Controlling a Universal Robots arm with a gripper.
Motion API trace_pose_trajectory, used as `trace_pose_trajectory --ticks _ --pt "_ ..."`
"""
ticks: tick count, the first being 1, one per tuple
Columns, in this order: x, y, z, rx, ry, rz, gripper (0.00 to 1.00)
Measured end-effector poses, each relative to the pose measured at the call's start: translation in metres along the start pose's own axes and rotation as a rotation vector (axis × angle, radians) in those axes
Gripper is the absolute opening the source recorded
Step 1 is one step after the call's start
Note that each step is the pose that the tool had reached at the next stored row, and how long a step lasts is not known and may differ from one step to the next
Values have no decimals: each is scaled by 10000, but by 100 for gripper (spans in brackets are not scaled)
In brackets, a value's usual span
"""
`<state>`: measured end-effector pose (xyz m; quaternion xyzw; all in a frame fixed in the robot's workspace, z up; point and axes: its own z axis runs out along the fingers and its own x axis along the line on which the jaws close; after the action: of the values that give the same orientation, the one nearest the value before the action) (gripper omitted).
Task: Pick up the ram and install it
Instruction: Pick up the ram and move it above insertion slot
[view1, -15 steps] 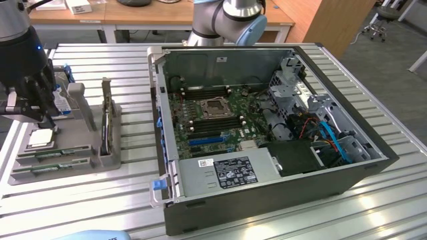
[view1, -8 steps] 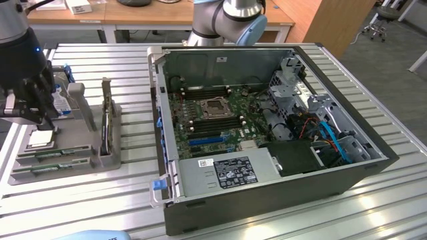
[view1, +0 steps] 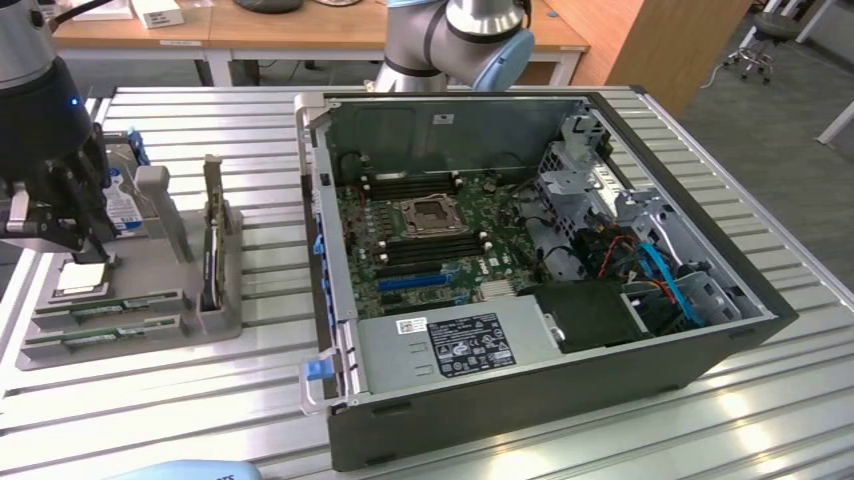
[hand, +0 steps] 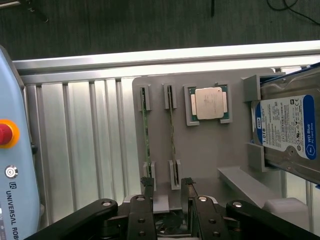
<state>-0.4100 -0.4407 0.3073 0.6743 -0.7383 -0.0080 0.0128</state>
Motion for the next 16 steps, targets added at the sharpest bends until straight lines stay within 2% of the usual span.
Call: trace_pose_trajectory --ticks 16 --pt "3 -2 44 0 1 -1 35"
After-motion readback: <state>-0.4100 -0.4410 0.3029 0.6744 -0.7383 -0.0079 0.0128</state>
